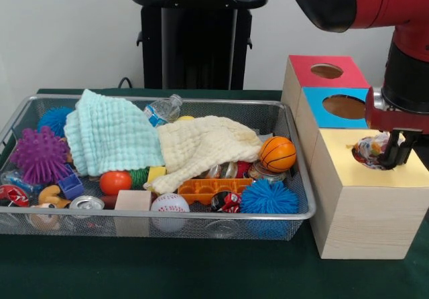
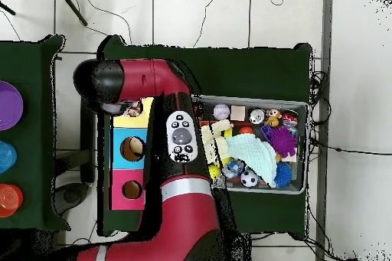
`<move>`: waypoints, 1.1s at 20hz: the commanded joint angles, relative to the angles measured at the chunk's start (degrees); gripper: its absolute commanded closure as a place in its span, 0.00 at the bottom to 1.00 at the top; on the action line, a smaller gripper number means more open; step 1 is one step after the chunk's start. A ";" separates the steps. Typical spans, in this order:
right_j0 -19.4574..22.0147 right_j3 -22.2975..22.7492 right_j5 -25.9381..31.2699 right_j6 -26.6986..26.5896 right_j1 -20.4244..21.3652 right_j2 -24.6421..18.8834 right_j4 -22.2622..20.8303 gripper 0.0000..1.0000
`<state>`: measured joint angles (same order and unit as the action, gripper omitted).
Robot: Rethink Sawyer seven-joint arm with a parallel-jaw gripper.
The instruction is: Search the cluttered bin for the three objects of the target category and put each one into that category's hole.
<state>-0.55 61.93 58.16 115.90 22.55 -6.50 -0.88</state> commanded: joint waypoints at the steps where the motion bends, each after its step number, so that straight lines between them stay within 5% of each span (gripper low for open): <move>1: 0.99 4.10 -10.57 6.26 -7.72 0.04 -3.01 1.00; 22: 7.01 12.12 -7.02 -3.81 -1.80 -2.82 -4.00 1.00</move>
<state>2.99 65.31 55.69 115.91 23.24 -7.50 -1.21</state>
